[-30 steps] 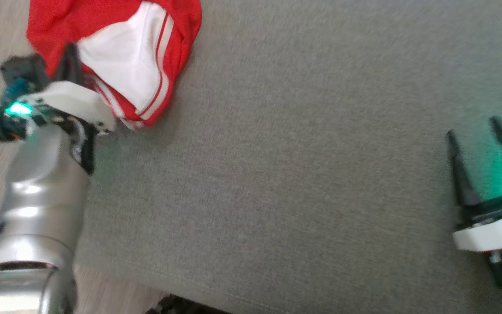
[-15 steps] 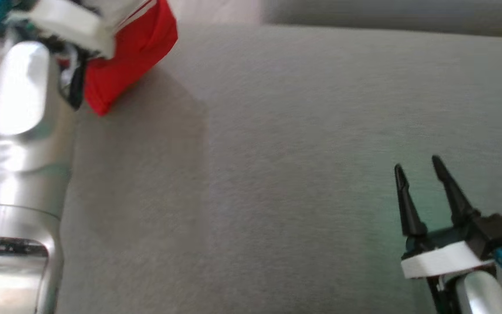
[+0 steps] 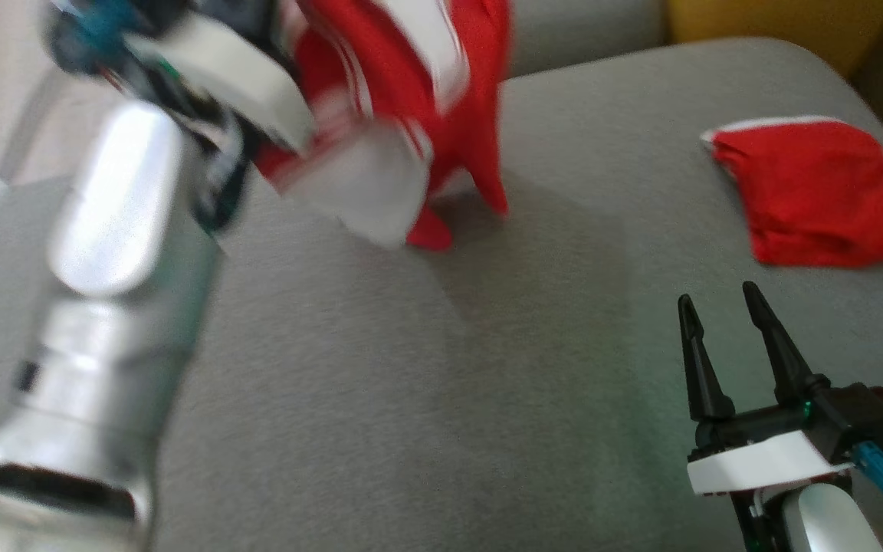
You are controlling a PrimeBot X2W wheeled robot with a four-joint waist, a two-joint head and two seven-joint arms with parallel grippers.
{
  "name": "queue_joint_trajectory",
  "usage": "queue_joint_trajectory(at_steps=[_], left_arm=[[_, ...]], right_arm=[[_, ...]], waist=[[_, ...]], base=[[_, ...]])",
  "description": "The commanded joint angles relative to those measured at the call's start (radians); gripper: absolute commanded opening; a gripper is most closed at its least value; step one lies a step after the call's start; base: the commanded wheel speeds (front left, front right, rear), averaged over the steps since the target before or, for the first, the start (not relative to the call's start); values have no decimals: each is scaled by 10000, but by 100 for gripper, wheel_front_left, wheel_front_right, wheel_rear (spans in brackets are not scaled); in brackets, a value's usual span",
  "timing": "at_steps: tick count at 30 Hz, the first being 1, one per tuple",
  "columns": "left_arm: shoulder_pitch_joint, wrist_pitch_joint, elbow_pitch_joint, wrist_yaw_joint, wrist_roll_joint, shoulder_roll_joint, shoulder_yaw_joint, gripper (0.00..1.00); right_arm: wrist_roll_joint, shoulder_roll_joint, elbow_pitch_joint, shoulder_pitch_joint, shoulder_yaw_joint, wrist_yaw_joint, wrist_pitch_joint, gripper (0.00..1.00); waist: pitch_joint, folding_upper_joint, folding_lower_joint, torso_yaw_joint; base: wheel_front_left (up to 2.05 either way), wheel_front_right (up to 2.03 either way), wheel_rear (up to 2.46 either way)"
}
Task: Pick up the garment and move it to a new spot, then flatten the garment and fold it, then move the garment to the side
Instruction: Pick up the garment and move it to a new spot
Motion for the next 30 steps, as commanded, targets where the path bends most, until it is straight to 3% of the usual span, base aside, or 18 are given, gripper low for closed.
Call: queue_joint_trajectory(at_steps=[1, 9, 10, 11, 12, 17, 22, 30], left_arm=[[117, -38, -256, 20, -130, 81, 40, 0], [2233, -1682, 1620, 328, 606, -774, -1498, 0], [2403, -1989, 1923, 466, 535, -866, -1506, 19], [2531, -2272, 2236, 585, 517, -935, -1566, 91], [2638, -2526, 2503, 704, 507, -986, -1632, 100], [3255, -3143, 2462, 1293, 323, -1089, -1705, 100], [4957, -3159, -53, 1911, 681, -1096, -1008, 100], [8247, -3161, -2857, 2281, 1092, -1098, 709, 100]], right_arm=[[90, 56, -360, -419, 172, -9, -106, 100], [154, 194, -318, -779, 332, -9, -106, 100], [146, 201, -274, -814, 332, -9, -106, 100], [119, 206, -215, -846, 335, -9, -106, 100], [101, 210, -164, -864, 314, -9, -106, 100], [26, 221, 39, -757, 52, -9, -106, 100], [-44, 225, 118, -452, -223, -9, -106, 100], [-86, 230, 256, 192, -601, -9, -107, 100]], waist=[[371, -1, 2, -715], [1499, -1, 2, -908], [1570, -1, 2, -839], [1608, -1, 2, -759], [1612, -1, 2, -661], [1332, -1, 2, 130], [765, -1, 2, 1066], [-163, -1, 2, 1956]], base=[[0, 0, 0], [0, 0, 0], [0, 0, 0], [0, 0, 0], [0, 0, 0], [0, 0, 0], [0, 0, 0], [0, 0, 0]])
